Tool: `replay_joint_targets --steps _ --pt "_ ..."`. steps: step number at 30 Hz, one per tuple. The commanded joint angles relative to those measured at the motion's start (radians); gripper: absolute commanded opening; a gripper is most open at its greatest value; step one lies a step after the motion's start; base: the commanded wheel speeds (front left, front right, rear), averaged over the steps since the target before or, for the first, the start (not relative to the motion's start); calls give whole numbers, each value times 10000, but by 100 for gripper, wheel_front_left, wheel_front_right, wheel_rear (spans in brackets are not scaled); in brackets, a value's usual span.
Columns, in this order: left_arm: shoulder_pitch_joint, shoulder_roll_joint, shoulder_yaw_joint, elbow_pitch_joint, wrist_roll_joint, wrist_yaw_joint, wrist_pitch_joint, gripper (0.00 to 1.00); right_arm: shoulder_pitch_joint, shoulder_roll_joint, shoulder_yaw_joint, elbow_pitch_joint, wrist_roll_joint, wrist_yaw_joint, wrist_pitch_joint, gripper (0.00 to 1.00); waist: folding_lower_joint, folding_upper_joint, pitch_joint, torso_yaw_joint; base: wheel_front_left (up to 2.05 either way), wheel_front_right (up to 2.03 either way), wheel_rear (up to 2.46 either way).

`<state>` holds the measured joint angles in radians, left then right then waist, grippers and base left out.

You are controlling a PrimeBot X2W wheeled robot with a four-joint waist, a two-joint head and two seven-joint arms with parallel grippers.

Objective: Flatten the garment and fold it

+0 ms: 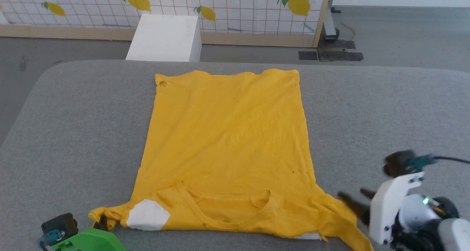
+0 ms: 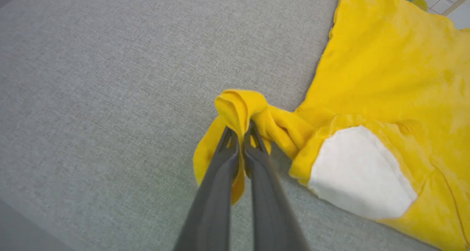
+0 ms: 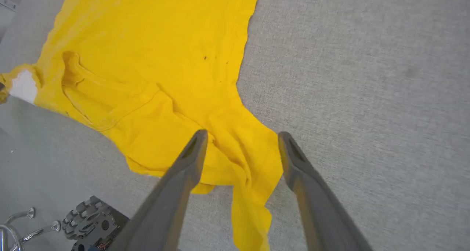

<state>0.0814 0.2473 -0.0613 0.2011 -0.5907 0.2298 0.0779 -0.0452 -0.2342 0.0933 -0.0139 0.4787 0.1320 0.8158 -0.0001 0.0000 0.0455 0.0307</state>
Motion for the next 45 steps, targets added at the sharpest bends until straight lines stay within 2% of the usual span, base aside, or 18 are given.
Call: replay_joint_targets --steps 1,5,9,15,19,22,24,27,33,38,45 --pt "83 23 32 -81 -28 47 -12 0 -22 209 -449 -417 208 -13 -270 100 1 0 -65 -72 0 0 0" --pt "164 -13 46 -313 -92 83 -18 0 -174 847 -1755 -1414 420 -13 -1302 100 1 0 -65 -135 0 0 0" --pt "151 -24 23 -555 -107 137 18 0 -661 1445 -2635 -1603 222 -13 -2649 100 1 0 97 -127 0 0 0" --pt "-72 -128 -13 -1103 -174 208 36 0 -2278 1709 -2897 -733 -458 -13 -4148 100 1 0 848 175 0 0 0" --pt "-272 -234 -81 -1558 -201 258 47 0 -3890 1750 -2821 447 -1029 -13 -4300 100 1 0 1636 573 0 0 0" --pt "-499 -340 -131 -1926 -148 314 -87 0 -5230 1615 -2692 1391 -1773 -13 -4015 100 1 0 2368 991 0 0 0" --pt "-665 -504 -160 -2177 -164 337 -260 0 -6240 1200 -2289 2109 -2727 -13 -3742 100 1 0 2854 1340 0 0 0" --pt "-891 -740 -268 -2443 -193 308 -467 0 -7572 1118 -2273 3049 -3298 -13 -3218 100 1 0 3491 1831 0 0 0" --pt "-1202 -1090 -645 -2700 -265 88 -659 0 -9832 672 -2221 4917 -4694 -13 -1473 100 1 0 4509 2769 0 0 0" --pt "-1362 -1255 -925 -2857 -296 -59 -751 0 -11053 276 -2182 6013 -5766 -13 197 100 1 0 5161 3289 0 0 0" --pt "-1549 -1330 -1174 -2865 -332 -195 -740 0 -11627 116 -1973 6546 -6550 -13 2052 100 1 0 5744 3534 0 0 0"
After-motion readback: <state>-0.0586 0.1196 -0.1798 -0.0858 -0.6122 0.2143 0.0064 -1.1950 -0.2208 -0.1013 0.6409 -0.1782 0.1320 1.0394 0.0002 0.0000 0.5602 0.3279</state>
